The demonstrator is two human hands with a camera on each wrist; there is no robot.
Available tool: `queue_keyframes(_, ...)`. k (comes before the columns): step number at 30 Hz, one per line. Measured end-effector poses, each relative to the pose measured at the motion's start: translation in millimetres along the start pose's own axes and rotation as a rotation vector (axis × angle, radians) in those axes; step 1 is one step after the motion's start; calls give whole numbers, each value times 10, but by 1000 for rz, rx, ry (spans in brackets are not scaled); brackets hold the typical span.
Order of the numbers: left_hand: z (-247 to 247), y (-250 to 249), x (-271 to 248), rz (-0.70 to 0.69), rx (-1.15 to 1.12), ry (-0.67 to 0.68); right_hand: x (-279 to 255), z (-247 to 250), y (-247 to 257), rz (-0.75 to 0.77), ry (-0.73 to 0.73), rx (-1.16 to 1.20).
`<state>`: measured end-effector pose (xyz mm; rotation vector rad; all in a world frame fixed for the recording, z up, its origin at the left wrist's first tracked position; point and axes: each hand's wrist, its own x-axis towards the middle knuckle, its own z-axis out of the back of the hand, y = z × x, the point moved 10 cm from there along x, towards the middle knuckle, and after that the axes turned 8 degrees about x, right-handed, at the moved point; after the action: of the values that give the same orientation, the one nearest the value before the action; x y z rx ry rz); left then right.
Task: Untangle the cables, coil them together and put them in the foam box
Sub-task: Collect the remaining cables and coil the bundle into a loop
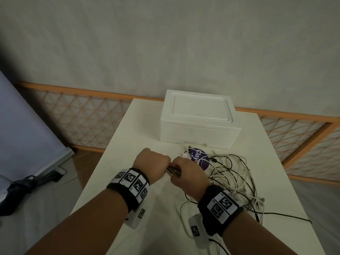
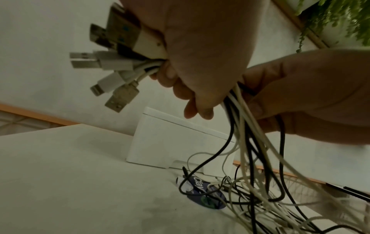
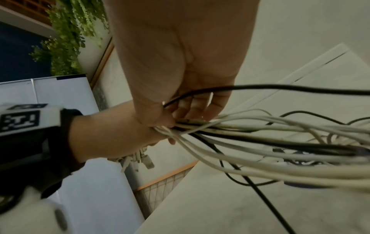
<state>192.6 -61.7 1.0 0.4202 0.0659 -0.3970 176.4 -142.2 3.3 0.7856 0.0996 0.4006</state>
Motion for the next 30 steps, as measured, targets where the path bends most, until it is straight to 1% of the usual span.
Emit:
queue_keyframes(2,59,8,-3,-3,6,-12,-2,-2,-38,-28,-10,24)
queue_keyframes(4,87,12,-9,-4,11,-11,7,-17,-53,-26,-9,25)
queue_keyframes(7,110,21,-22,7,-6,1,10,-42,-55,-18,-11,-95)
queue_keyframes(9,174,36,-24,24,-41,-38,5,-46,-87,-15,-29,-189)
queue_keyframes(10,218,49,-24,33,-59,-69,-1,-49,-147,-37,-29,-198)
queue_keyframes(12,332,99,-22,44,-117,-151,-33,-108,-346,-123,24,-165)
queue_keyframes(15,631,242,-68,39,-289,-364,-156,-205,-699,-270,136,-219)
queue_keyframes(16,715,277,-90,25,-307,-446,-201,-196,-787,-292,144,-242)
queue_keyframes(18,821,375,-162,36,-300,-567,-230,-58,-916,-296,96,-306)
queue_keyframes(20,855,506,-199,62,-303,-624,-295,137,-1072,-365,59,-337)
queue_keyframes(23,807,690,-212,126,-242,-605,-395,493,-1247,-462,-14,-334)
queue_keyframes(26,669,847,-195,178,-303,-571,-485,760,-1321,-519,-80,-242)
queue_keyframes(27,593,927,-185,221,-330,-533,-504,801,-1322,-512,-70,-269)
queue_keyframes(28,481,994,-155,258,-342,-461,-527,833,-1314,-507,-52,-304)
queue_keyframes(30,237,1124,-130,311,-334,-325,-571,882,-1351,-527,-24,-264)
